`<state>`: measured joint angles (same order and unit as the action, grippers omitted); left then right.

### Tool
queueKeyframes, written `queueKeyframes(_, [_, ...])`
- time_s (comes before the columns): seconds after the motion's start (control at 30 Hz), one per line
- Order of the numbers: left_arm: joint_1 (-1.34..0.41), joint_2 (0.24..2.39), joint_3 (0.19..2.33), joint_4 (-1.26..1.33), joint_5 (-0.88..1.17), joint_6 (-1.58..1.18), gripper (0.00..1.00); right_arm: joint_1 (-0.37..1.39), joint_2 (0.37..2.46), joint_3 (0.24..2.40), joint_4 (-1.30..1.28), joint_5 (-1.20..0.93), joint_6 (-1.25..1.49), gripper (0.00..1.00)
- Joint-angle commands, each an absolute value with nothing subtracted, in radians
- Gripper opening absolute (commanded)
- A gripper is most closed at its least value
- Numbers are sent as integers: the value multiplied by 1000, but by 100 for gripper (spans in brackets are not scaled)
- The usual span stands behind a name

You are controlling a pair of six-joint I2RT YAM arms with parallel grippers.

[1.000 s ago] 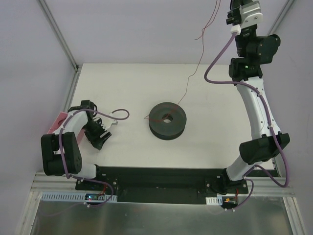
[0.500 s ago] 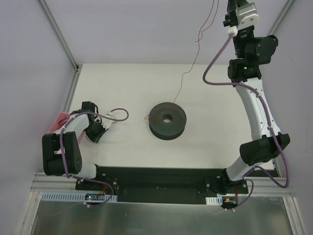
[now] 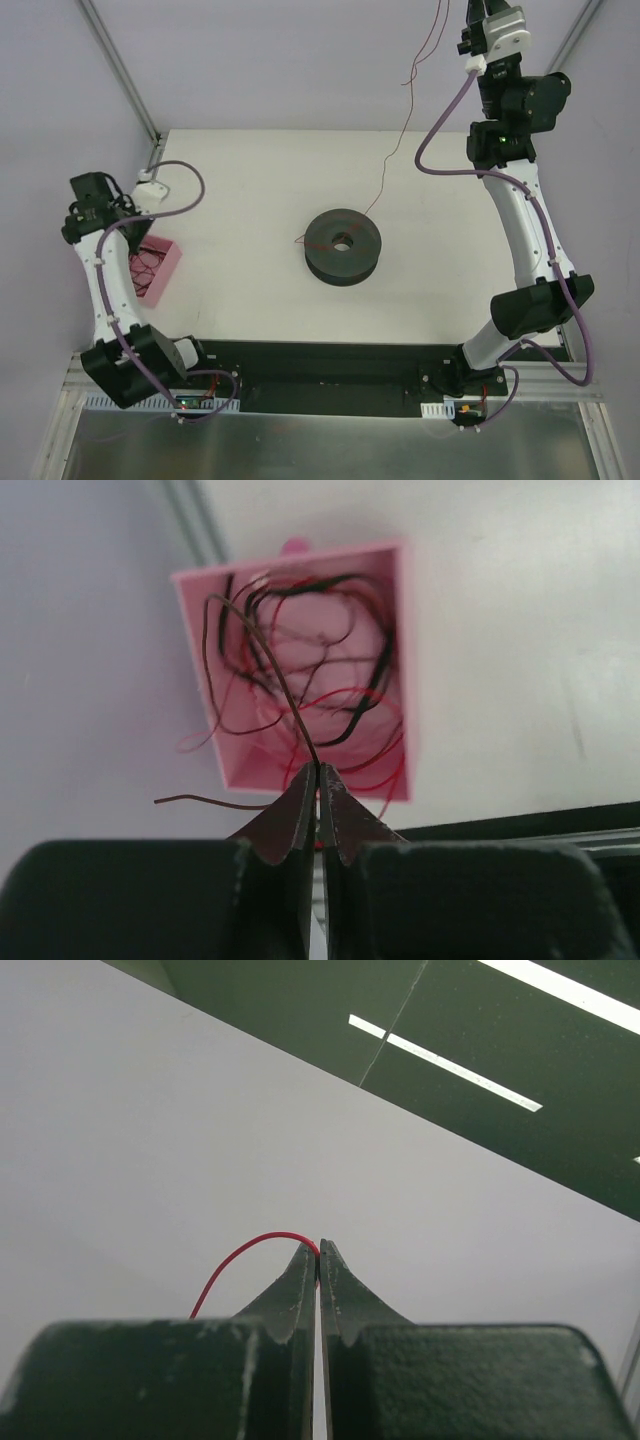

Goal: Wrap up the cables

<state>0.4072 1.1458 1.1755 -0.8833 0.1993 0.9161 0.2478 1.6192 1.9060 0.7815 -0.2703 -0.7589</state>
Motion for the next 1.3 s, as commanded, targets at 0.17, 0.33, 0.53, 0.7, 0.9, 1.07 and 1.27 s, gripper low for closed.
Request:
queueKeyframes(0.17, [660, 1373, 1089, -793, 103, 1068, 1, 253, 1608, 1914, 848, -279, -724, 0])
queueKeyframes(0.33, [658, 1344, 1138, -870, 297, 999, 96, 255, 1586, 1905, 812, -308, -663, 0])
queueKeyframes(0.53, [615, 1324, 1403, -972, 671, 856, 98, 255, 1614, 2031, 753, -318, -617, 0])
queueKeyframes(0.7, [341, 1365, 1445, -904, 793, 728, 92, 255, 1617, 2074, 698, -305, -641, 0])
queueKeyframes(0.9, [82, 1468, 1494, -630, 863, 409, 89, 253, 1574, 2043, 635, -284, -602, 0])
queueKeyframes(1.07, [-60, 1580, 1491, -459, 839, 319, 90, 252, 1500, 1948, 566, -339, -512, 0])
queueKeyframes(1.27, [-104, 1742, 1476, -482, 716, 91, 79, 253, 1433, 1884, 505, -324, -567, 0])
